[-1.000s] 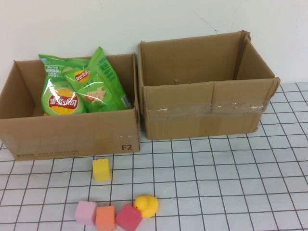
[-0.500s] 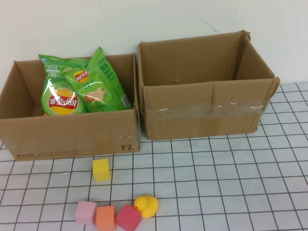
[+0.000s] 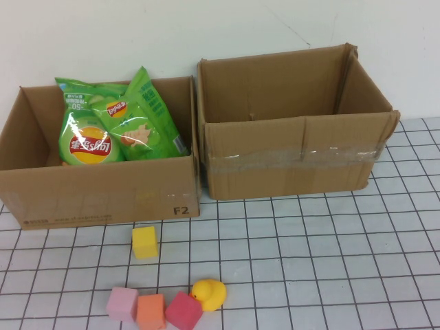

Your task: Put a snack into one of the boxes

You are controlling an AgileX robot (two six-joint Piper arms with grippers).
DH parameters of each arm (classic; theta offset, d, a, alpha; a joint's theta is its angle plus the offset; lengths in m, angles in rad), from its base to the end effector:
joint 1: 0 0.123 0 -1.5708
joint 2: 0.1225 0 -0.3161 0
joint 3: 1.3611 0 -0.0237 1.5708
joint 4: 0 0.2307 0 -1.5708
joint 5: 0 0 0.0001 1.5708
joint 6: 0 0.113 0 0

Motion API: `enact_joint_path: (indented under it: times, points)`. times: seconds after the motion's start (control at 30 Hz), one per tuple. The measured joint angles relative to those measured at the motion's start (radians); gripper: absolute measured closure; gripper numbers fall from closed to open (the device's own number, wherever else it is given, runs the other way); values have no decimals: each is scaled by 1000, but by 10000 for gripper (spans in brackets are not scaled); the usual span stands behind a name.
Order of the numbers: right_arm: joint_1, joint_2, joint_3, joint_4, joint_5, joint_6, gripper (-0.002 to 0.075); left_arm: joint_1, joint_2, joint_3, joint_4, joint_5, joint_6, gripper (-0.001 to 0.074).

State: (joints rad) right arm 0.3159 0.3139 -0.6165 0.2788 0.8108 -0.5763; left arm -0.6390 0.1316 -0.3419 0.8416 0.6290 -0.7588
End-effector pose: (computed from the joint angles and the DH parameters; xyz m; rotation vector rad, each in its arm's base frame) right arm 0.0118 0.0276 0.3229 -0.7936 1.7996 0.1549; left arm 0.0360 0.0351 0.2771 0.1918 1.6992 -0.1007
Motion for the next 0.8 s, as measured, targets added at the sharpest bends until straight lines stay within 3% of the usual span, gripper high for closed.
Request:
enact_joint_path:
  times: [0.17, 0.43, 0.63, 0.8]
  points:
    - [0, 0, 0, -47, -45, 110, 727, 0, 0, 0, 0, 0, 0, 736]
    - [0, 0, 0, -309, -224, -50, 727, 0, 0, 0, 0, 0, 0, 736]
    - [0, 0, 0, -361, -167, 183, 727, 0, 0, 9, 2, 1, 0, 736]
    - [0, 0, 0, -260, -128, 259, 727, 0, 0, 9, 6, 2, 0, 736]
